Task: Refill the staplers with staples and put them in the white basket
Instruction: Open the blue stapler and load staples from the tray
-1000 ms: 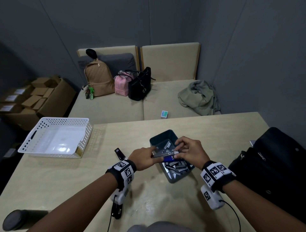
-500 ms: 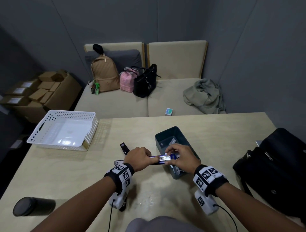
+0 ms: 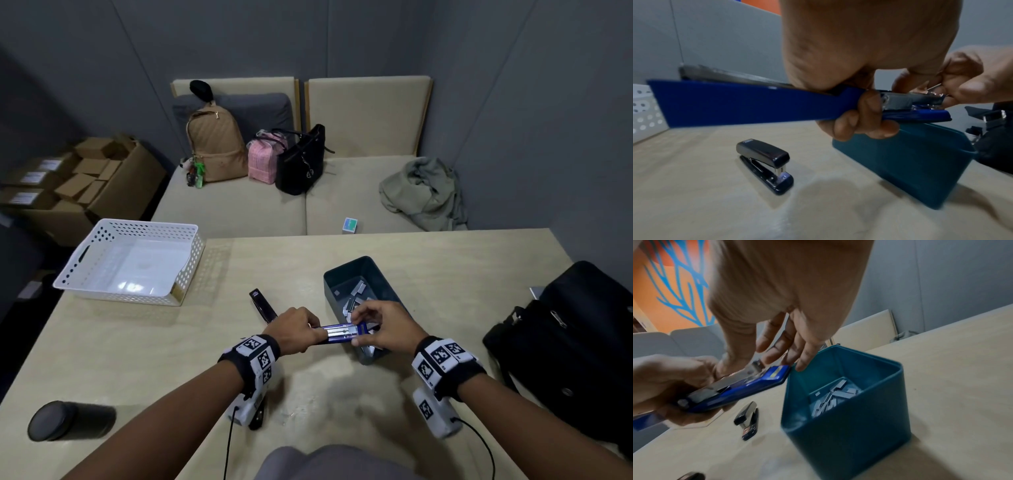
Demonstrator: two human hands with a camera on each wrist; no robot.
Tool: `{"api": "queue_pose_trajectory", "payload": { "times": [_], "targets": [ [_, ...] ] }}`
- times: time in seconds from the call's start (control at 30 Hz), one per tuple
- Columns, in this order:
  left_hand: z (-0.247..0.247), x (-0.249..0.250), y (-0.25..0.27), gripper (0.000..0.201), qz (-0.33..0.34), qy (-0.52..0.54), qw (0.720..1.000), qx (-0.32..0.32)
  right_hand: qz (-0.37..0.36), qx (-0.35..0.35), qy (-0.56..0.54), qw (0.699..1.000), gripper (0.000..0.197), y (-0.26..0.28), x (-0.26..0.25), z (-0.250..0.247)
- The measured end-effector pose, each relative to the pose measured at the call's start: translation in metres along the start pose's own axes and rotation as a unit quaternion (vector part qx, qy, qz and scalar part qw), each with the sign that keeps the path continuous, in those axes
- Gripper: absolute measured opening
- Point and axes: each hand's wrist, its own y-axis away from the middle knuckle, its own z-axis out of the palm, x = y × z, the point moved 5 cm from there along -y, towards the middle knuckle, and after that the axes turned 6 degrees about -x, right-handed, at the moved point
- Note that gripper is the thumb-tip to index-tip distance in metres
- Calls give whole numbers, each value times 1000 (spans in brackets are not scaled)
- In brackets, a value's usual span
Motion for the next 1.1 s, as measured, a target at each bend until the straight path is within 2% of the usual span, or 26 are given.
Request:
{"api": "queue_pose_trajectory", "payload": {
  "times": [0.07,0.17,0.23,0.3,0.4,0.47,0.67,0.83,1.1],
  "targets": [
    [-4,-4,-3,30,0,7,1000,-7,20,1,-22,1000,28,-4,3,-11],
    [-13,-14,-8,30,-8,16,1000,-7,58,76,-11,995,15,-14,12,-34],
    [-19,-23,-12,30,-15,23,1000,-2,108,121,41,986,16,-27,25,-46],
    [-25,-31,-16,29,-24,32,999,3,153,128,89,976,26,-44,34,-51],
    [-30,-40,-21,30,-39,69,997,2,175,94,135,971,33,-69,42,-43],
    [-34,-41,-26,31,-46,85,995,5,181,47,185,965,29,-83,41,-32],
    [-45,-40,-38,24,-63,140,988,18,225,-38,313,922,23,-115,47,-11],
    [-43,-45,-44,25,-66,160,984,32,229,-42,410,882,23,-131,54,-4],
    [-42,-38,-51,28,-73,150,986,21,231,-31,419,878,20,-134,48,-7]
  ]
}}
